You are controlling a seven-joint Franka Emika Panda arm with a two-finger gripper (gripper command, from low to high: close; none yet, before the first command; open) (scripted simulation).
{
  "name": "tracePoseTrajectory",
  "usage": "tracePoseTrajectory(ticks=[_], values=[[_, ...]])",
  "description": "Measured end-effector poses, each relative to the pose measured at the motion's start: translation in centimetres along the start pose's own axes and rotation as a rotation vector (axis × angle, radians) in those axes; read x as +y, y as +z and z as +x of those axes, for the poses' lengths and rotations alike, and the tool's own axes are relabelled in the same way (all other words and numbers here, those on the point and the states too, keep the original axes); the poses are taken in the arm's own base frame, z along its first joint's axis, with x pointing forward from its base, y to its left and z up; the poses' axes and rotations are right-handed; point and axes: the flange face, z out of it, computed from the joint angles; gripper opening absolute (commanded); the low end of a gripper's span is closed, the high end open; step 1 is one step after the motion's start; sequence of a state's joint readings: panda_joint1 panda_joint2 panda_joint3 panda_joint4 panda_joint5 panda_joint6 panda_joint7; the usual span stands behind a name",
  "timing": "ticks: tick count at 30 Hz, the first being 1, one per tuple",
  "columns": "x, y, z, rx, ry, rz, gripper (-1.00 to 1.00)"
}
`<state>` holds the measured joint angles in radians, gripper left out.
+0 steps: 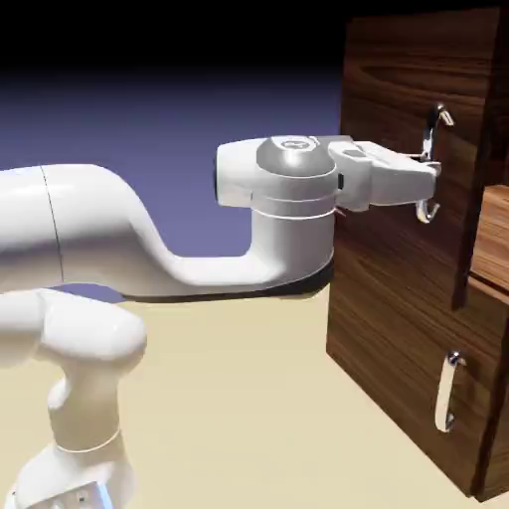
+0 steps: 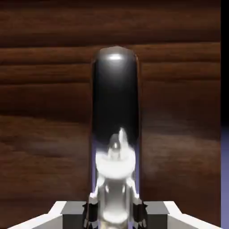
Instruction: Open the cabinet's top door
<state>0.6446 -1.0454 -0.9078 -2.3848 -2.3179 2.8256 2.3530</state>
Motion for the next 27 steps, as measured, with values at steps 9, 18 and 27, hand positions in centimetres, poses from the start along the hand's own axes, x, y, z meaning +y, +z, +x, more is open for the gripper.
tracePoseTrajectory(ticks=[9,18,27], values=[[-2.6,-8.1,-2.6,0.137,0.000,-0.137,-1.00],[-6.0,-15.0,-6.0,0.266,0.000,-0.266,-1.00],[-9.5,-20.0,-9.5,0.374,0.000,-0.374,-1.00]])
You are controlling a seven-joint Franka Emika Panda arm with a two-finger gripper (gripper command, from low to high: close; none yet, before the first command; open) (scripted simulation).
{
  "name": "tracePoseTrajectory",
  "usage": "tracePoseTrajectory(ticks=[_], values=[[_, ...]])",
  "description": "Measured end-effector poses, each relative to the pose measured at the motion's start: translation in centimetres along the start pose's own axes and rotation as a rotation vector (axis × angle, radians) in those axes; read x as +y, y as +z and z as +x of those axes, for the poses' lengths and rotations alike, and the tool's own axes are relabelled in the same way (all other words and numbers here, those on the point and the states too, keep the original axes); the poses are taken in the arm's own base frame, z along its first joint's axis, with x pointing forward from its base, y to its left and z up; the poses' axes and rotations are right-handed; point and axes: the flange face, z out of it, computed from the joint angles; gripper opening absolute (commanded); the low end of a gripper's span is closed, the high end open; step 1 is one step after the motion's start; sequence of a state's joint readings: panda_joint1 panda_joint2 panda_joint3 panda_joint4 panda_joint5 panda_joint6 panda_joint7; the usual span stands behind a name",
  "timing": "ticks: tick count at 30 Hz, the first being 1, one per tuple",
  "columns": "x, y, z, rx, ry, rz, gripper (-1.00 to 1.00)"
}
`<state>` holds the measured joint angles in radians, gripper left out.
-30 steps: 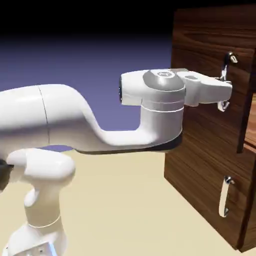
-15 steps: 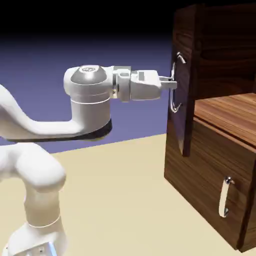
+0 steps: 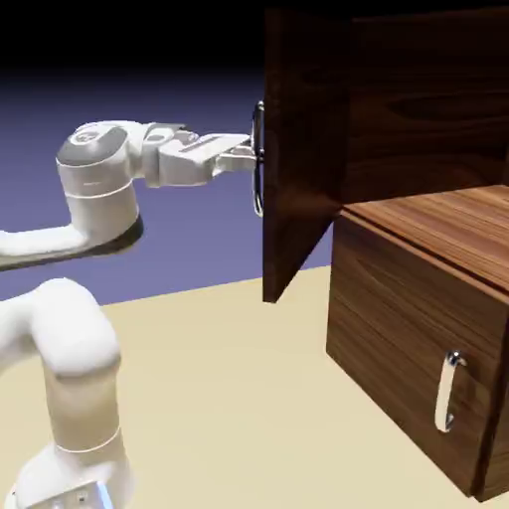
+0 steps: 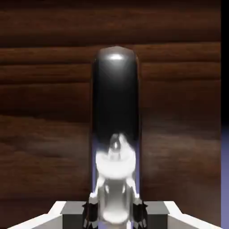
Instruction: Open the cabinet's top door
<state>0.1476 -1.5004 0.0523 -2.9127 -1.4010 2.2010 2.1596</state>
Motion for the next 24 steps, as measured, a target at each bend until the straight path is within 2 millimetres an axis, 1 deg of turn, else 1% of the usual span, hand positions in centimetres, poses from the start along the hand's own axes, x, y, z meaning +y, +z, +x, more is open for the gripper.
tracePoseTrajectory(ticks=[7,13,18,24], values=[[-1.4,-4.9,-1.4,0.081,0.000,-0.081,-1.00],[-3.1,-9.4,-3.1,0.160,0.000,-0.160,-1.00],[-5.2,-13.6,-5.2,0.239,0.000,-0.239,-1.00],[-8.6,-18.9,-8.6,0.348,0.000,-0.348,-1.00]])
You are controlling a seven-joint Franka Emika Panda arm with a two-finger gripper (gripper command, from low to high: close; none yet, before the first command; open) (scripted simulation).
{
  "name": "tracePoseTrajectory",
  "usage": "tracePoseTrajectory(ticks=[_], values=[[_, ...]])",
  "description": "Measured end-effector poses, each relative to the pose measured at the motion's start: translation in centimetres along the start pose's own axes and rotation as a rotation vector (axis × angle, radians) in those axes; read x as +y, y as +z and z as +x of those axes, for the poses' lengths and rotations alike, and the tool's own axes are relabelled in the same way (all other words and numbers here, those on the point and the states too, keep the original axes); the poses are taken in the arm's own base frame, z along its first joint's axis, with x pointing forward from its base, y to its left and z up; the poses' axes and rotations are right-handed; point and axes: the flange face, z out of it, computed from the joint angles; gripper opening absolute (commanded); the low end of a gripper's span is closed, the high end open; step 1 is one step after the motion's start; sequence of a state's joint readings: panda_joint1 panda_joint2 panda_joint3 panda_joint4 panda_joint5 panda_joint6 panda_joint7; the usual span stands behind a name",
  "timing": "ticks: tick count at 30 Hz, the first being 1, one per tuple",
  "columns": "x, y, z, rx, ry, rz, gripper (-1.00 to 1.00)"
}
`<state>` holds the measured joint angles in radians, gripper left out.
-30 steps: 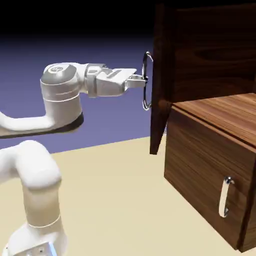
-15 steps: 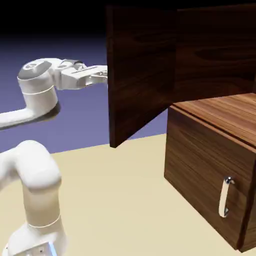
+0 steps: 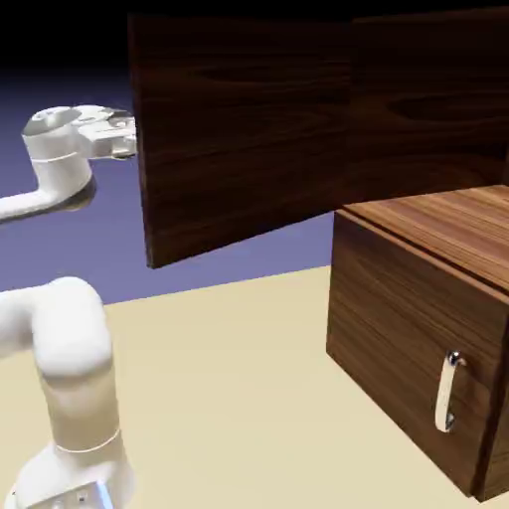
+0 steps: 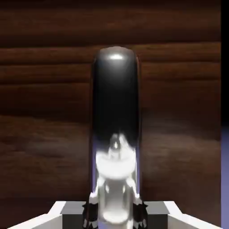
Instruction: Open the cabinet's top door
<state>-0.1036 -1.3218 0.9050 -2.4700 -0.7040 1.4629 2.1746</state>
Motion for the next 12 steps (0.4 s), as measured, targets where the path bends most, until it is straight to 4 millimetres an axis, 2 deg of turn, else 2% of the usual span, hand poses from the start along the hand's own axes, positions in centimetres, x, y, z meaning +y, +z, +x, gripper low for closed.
tracePoseTrajectory(ticks=[6,12], values=[[-1.7,-5.7,-1.7,0.096,0.000,-0.095,-1.00],[-3.6,-10.5,-3.6,0.181,0.000,-0.180,-1.00]])
